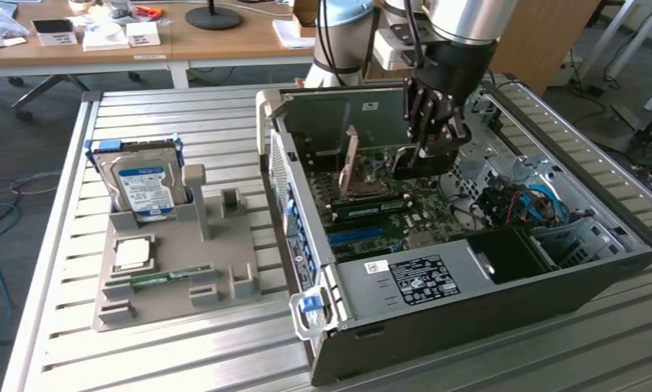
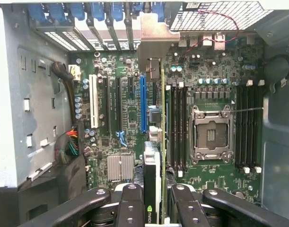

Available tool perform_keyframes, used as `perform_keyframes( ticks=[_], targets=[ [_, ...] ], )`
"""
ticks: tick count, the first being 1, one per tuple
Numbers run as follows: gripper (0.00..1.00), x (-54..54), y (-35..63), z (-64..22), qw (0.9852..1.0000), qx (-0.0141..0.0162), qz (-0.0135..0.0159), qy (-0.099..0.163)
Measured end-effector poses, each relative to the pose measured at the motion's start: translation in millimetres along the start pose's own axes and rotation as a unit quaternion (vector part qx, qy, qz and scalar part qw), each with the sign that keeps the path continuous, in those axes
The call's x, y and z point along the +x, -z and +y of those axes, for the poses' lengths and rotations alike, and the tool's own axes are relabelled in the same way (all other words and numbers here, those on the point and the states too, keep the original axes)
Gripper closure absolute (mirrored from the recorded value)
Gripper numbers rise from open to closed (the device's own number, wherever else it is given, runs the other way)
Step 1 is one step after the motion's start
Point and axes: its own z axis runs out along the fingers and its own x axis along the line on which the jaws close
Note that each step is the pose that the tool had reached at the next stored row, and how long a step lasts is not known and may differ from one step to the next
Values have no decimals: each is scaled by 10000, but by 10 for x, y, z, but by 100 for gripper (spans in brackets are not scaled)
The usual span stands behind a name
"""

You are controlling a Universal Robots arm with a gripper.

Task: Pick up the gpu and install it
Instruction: 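Insert the gpu into the slot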

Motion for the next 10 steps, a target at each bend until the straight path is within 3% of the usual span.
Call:
perform_keyframes(
  ticks=[10],
  targets=[
    [73,6,-145,48,10000,1,2,-41]
  ],
)
